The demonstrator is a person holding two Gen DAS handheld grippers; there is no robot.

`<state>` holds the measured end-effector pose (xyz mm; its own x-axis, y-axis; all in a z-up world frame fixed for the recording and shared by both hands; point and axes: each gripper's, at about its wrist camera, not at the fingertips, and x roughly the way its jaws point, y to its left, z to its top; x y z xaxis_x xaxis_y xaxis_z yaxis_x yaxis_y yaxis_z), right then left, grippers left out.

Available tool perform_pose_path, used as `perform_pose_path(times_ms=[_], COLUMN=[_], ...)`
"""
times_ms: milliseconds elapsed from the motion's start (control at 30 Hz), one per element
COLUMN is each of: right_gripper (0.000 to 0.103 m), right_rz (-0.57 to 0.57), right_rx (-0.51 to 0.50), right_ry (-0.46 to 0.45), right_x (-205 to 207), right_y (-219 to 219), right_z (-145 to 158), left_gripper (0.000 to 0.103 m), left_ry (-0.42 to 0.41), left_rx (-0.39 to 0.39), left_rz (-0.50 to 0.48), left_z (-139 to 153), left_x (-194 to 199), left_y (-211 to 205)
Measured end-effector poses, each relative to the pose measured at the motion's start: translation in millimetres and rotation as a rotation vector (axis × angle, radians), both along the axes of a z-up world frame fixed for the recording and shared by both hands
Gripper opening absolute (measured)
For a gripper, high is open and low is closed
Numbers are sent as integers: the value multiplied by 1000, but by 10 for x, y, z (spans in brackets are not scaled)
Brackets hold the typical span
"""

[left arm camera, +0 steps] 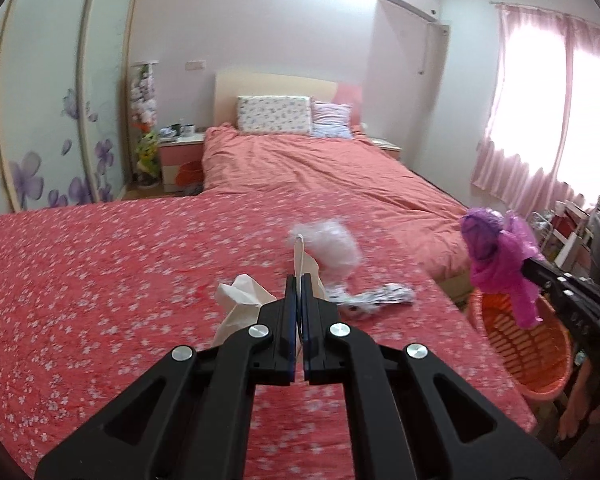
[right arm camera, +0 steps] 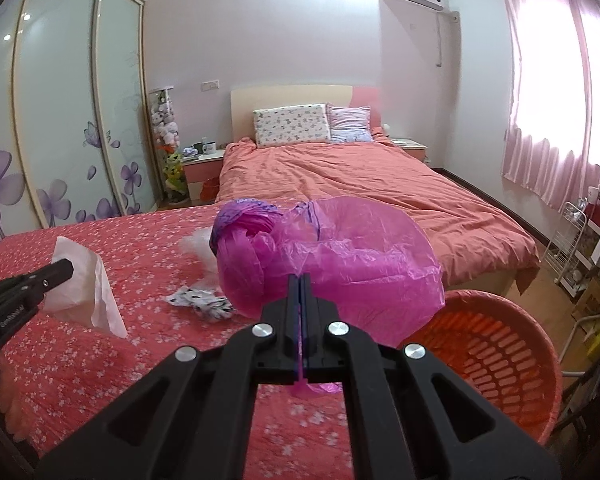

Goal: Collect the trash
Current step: 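Carry the white paper and pink bag over the orange basket with both tools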

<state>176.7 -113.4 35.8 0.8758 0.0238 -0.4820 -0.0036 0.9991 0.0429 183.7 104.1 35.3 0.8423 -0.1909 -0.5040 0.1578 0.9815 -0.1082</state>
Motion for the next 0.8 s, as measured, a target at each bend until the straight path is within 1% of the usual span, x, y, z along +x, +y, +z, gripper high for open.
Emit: perform_pose_path(times_ms=[200,400,500,600,800], right_gripper=[2,2,2,2,2], right_rz=[-52,-127,-183,-227,-316], right_rx=[14,21,28,32,45], right_ry=[-6,-5,-3,2,20], right_x=[-113,-235,-330,-413,-544], right_y=[-293,-688,-945,-1161,-1604], right_z=[-11,-27,-52,-93,-205], left_gripper=[2,2,2,2,2], left_ry=[-13,-29,-31,-28,-10], left_rx=[-21,-47,-59,-71,-88], left_rz=[-81,-199,-253,-317,-401], left_z=[98,174,181,170,108], left_x=[-39,-67,-89,-108,-93], left_y=[-336,-885,-1135,-1476,-1971])
